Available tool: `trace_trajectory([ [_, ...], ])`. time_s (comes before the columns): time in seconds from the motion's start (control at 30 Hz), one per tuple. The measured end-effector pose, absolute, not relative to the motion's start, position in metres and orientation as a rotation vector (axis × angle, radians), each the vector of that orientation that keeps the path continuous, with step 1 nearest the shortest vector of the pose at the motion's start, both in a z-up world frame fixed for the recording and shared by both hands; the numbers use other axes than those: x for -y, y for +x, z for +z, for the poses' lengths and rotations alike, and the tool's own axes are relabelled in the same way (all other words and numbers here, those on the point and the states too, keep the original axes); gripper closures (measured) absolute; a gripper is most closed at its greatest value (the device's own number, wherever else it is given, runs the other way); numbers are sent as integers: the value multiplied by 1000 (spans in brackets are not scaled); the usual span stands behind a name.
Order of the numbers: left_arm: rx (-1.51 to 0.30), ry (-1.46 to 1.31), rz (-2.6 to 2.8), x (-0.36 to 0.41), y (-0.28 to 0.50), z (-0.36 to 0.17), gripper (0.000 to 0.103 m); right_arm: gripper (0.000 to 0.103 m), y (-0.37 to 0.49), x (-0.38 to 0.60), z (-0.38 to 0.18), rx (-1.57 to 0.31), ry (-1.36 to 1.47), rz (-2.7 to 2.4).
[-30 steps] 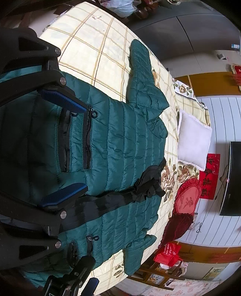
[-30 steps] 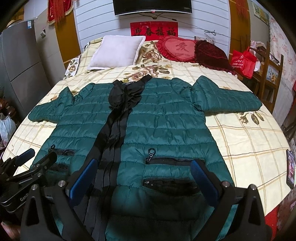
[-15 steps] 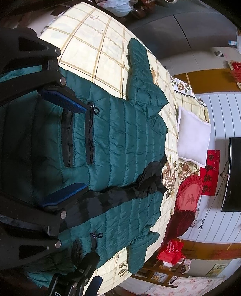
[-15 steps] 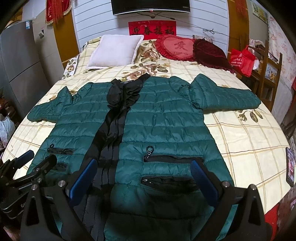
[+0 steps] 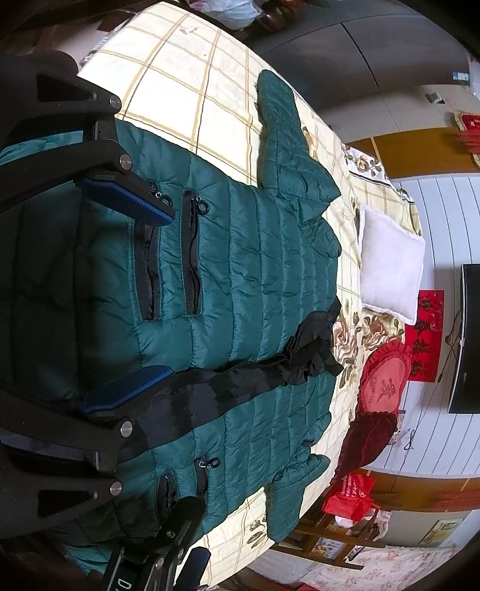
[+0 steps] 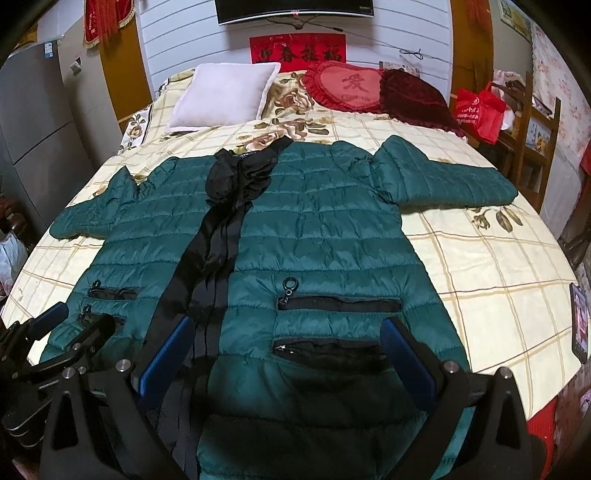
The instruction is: Fold large clothes
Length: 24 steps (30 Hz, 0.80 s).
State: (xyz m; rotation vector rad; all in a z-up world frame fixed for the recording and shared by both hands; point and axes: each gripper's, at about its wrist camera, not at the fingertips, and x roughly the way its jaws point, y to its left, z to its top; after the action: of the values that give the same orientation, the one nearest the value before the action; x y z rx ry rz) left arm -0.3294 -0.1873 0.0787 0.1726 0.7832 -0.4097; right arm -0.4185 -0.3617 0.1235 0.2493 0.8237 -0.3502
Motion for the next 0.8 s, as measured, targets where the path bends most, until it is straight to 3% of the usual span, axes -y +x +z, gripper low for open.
trace_trajectory([
  [0.8, -739, 160, -369, 183, -275, 101, 25, 1, -369, 361, 134, -831, 183, -315],
])
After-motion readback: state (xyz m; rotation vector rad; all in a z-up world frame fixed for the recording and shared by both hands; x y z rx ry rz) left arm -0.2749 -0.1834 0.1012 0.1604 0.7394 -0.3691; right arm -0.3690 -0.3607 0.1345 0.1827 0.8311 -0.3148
